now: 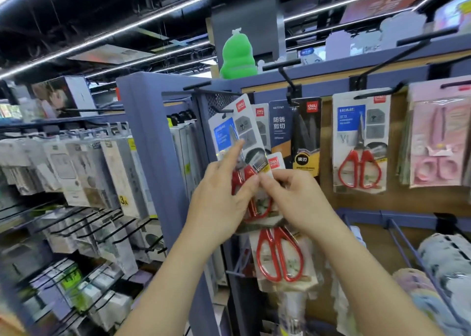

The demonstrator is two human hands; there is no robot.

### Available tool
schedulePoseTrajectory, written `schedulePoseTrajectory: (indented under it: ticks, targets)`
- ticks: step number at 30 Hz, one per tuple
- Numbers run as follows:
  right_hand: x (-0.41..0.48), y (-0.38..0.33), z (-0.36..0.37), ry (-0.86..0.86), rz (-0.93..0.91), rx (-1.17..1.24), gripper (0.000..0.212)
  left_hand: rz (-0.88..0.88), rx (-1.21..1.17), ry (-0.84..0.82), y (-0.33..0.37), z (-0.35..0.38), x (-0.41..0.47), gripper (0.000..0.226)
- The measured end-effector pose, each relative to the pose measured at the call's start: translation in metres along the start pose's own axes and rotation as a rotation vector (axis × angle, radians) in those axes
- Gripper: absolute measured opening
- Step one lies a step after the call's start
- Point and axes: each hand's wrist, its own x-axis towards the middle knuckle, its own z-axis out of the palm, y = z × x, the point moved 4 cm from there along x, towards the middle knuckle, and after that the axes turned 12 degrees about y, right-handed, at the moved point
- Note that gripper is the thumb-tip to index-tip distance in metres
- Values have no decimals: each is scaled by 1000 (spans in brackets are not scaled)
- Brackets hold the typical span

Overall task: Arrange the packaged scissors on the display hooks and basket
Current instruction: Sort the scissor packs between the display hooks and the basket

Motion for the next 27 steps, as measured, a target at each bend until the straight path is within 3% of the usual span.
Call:
schedulePoseTrajectory:
  ticks: [2, 6, 8, 11, 16, 21, 23, 25, 27]
  targets:
    - [8, 6, 1, -54, 96, 65, 46, 15, 31, 6, -2, 6, 9, 60]
    - [16, 11, -4, 8, 42, -94, 43, -11, -2, 80, -11, 30, 25, 55]
    - [11, 11, -15, 86, 10, -173, 28, -43, 50, 111, -22, 44, 35, 57]
    - [-3, 13, -35, 288, -84, -257, 35, -26, 152, 170, -36, 65, 49, 61]
    - [-17, 27, -61, 375, -53, 65, 45, 33, 342, 116, -52, 98, 65, 66]
    - [-28, 36, -74, 385, 108, 353, 73, -28, 328, 86, -52, 95, 66, 60]
    - [-30, 36, -76, 368, 154, 350, 67, -31, 160, 142, -39, 86, 57, 49]
    - [-30, 36, -77, 347, 157, 326, 47, -146, -304, 154, -18, 74, 42, 29]
    - [-31, 35, -77, 316, 142, 312, 31, -297, -785, 0, 10, 67, 23, 20]
